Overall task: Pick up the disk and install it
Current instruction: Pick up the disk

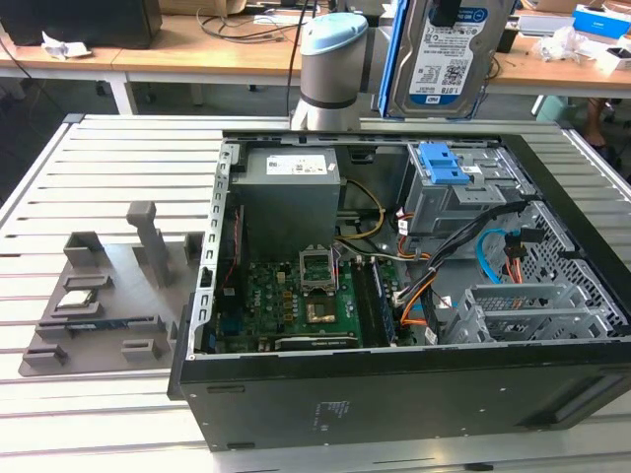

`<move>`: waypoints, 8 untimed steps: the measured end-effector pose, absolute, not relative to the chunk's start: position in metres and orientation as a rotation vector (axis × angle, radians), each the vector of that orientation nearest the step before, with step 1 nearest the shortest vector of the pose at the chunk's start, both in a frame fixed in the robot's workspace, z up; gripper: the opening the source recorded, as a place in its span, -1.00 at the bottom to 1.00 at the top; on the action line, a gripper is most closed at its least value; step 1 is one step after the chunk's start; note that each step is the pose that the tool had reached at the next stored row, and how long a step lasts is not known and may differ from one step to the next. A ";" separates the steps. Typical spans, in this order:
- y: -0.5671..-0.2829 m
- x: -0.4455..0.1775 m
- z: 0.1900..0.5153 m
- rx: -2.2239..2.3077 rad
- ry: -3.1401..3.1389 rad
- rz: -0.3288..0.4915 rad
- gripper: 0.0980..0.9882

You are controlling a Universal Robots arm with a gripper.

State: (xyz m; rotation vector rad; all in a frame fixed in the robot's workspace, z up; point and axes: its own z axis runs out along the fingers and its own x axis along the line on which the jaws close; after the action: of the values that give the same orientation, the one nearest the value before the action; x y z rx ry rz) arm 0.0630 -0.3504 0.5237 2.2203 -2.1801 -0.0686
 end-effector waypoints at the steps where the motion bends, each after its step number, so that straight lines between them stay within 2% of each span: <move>1: -0.350 0.063 0.524 2.220 -2.180 -0.069 -0.40; 7: -0.354 0.063 0.524 2.221 -2.180 -0.069 -0.40; 8: -0.366 0.063 0.524 2.220 -2.180 -0.069 -0.40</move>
State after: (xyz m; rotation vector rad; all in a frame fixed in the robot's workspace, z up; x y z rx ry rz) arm 0.0631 -0.3663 0.5236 2.2204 -2.1800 -0.0688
